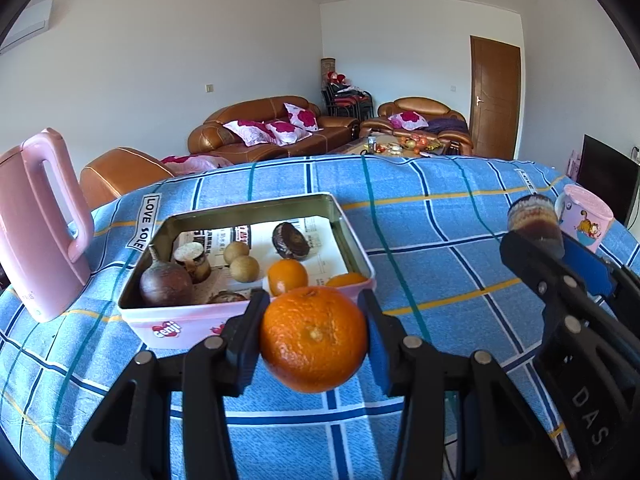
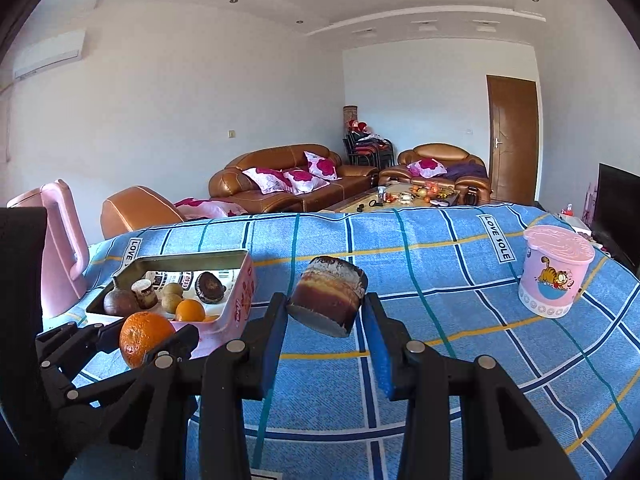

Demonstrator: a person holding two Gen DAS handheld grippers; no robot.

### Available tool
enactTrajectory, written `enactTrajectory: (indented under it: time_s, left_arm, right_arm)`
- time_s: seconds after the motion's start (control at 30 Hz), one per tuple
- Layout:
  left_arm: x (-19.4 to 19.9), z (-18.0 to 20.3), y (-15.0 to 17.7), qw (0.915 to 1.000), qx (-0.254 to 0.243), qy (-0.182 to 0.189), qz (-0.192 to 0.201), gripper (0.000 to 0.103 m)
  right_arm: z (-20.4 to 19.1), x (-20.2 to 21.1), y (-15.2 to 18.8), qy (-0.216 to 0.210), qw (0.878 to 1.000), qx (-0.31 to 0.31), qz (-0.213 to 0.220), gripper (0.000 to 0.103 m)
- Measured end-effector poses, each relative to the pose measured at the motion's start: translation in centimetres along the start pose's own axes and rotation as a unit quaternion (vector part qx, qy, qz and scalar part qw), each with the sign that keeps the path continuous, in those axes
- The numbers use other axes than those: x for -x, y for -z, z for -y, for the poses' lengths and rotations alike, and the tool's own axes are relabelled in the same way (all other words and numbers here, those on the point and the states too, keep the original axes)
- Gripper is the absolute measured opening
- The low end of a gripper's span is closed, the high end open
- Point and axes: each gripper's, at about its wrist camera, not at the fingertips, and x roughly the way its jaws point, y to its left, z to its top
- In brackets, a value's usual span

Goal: Organize fruits
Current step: 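Carry the orange with the left tool while the right tool carries the cut fruit over the tray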

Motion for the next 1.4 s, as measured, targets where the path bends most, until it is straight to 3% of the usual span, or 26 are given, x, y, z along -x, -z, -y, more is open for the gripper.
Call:
enactTrajectory:
  time_s: [0.8,1.4]
  left_arm:
    - [-0.5,-8.8,0.4,0.9965,0.037,-0.075,0.0,0.047]
    - [-1.8,-12.8,0.1,0.9925,0.067,-0.102,-0.007,0.047]
  right_arm:
    - [-8.9,-1.5,0.2,-0.066,0.997,0.033,-0.013,0.041]
    - [-12.6,-4.5,-0.4,-0.079,0.996,0.033,-0.021,0.041]
